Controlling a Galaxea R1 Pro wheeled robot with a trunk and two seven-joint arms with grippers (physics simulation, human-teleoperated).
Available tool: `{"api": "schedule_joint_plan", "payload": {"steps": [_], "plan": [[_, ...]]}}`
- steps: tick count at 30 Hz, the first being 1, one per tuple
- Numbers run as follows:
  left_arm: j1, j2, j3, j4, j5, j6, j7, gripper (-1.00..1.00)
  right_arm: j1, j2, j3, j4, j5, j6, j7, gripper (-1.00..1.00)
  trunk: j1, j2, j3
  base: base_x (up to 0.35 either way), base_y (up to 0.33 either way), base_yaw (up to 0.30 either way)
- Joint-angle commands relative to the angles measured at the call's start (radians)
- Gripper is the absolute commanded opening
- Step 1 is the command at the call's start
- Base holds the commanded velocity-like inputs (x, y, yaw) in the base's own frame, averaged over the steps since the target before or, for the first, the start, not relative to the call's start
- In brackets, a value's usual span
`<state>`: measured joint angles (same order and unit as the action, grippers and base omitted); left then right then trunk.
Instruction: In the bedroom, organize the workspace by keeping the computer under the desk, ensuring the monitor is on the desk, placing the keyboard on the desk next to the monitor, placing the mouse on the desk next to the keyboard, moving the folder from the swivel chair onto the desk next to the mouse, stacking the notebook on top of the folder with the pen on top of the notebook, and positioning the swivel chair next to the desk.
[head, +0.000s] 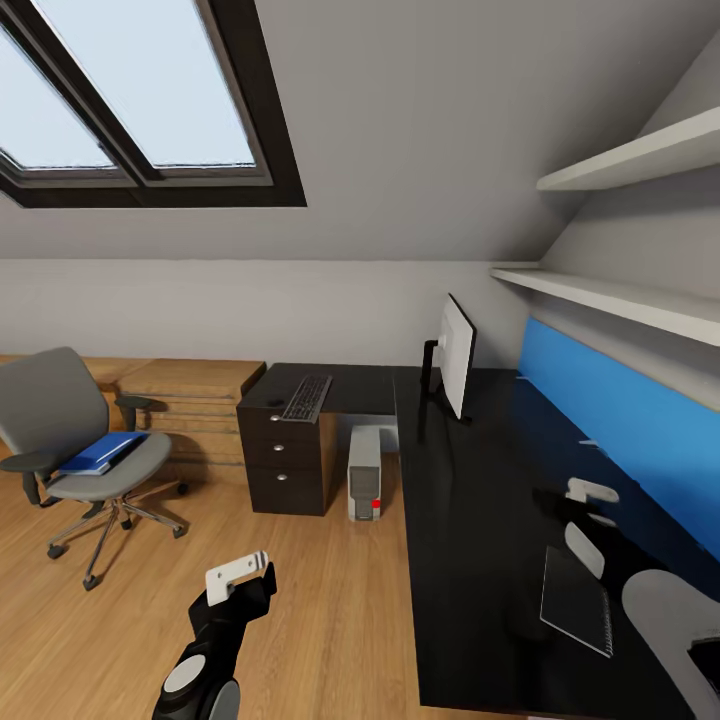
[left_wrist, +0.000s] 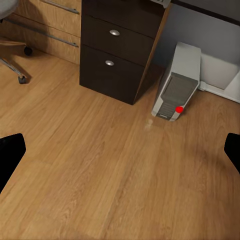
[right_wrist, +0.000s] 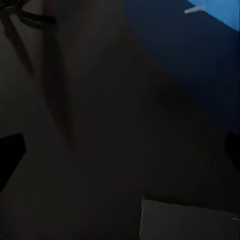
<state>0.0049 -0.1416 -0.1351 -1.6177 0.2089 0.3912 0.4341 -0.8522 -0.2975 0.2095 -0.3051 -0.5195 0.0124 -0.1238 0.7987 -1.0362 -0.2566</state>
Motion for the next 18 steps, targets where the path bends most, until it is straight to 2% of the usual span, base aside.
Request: {"api": "schedule_joint_plan", "payload": {"steps": [1,2,3,10,18], "plan": [[0.000,0.002,-0.001,-0.001,0.009,0.002,0.008,1.00,-0.014,-0.001,0.008,-0.018,0.014,0.063,-0.030,1.00,0.000,-0.001,-0.001,0.000,0.000,0.000],[0.000,0.010,-0.001,-0.001,0.009,0.002,0.008,1.00,-0.030,0.003,0.008,-0.038,0.043,0.145,-0.058,1.00,0.000,-0.001,-0.001,0.000,0.000,0.000],[0.000,0.013,-0.001,-0.001,0.009,0.002,0.008,1.00,-0.033,0.005,0.010,-0.039,0.048,0.160,-0.063,1.00,0.000,-0.001,-0.001,0.000,0.000,0.000],[0.000,0.018,-0.001,-0.001,0.009,0.001,0.008,1.00,-0.037,0.029,0.012,-0.029,0.058,0.189,-0.073,1.00,0.000,-0.001,-0.001,0.043,0.000,0.000],[0.000,0.019,-0.001,-0.001,0.009,0.001,0.007,1.00,-0.037,0.034,0.013,0.000,0.059,0.193,-0.075,1.00,0.000,-0.001,-0.001,0.241,-0.015,0.000]]}}
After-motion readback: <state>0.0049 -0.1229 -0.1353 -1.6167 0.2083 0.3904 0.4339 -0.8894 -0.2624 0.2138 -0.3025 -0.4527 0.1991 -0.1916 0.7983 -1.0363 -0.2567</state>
